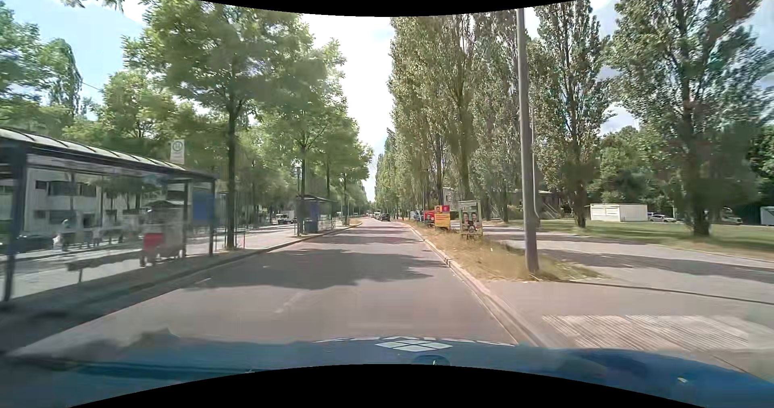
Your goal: Follow the waypoints while adhering to traffic rules and regulations
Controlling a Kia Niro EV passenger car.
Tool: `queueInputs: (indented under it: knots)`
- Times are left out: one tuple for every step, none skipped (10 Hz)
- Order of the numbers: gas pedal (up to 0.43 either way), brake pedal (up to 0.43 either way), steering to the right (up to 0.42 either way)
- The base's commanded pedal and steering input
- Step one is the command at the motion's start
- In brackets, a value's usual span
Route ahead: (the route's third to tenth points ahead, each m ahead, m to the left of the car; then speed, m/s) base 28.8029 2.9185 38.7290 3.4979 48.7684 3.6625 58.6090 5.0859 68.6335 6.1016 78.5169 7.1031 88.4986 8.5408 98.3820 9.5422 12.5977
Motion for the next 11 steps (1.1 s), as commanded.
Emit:
queueInputs:
  knots:
    - [0.197, 0.000, -0.004]
    - [0.197, 0.000, -0.004]
    - [0.197, 0.000, -0.004]
    - [0.197, 0.000, -0.004]
    - [0.197, 0.000, -0.003]
    - [0.189, 0.000, -0.003]
    - [0.189, 0.000, -0.003]
    - [0.189, 0.000, -0.003]
    - [0.189, 0.000, -0.004]
    - [0.189, 0.000, -0.006]
    - [0.189, 0.000, -0.008]
